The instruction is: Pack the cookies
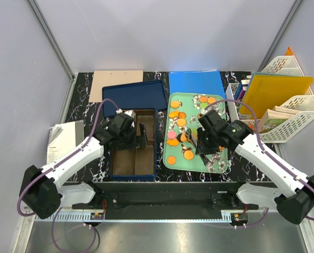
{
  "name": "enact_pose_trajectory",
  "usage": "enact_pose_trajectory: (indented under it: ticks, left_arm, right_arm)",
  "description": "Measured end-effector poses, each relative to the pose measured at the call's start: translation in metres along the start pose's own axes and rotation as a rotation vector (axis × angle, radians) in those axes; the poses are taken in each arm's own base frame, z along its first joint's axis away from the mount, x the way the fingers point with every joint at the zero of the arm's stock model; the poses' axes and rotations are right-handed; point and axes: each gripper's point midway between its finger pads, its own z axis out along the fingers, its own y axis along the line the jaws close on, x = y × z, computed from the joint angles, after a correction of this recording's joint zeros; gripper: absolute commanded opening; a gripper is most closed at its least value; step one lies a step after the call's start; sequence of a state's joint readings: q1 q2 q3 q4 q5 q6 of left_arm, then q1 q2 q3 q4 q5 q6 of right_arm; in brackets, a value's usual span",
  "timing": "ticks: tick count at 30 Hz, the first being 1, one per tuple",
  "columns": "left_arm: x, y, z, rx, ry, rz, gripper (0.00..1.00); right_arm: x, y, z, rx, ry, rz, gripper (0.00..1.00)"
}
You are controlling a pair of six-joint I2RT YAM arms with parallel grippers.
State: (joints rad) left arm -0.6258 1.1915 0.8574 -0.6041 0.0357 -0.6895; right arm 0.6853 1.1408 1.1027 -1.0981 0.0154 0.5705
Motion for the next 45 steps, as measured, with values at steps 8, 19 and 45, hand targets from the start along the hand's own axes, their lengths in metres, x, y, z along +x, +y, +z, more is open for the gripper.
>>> enact_pose_trajectory:
  ticks: [8,19,45]
  left_arm:
    - [-0.006,0.005,-0.014,-0.019,-0.049,0.0,0.99]
    - [-0.037,0.015,-0.065,-0.071,-0.252,-0.046,0.99]
    - [-0.022,0.052,-0.08,-0.207,-0.273,-0.104,0.99]
  right_arm:
    - [-0.034,0.016,-0.029,-0.046,-0.125,-0.005,0.2]
    - [-0.079,0.066,-0.032,-0.182,-0.19,-0.04,0.17]
    - [-0.122,0.122,0.043,-0.194,-0.135,-0.197,0.54]
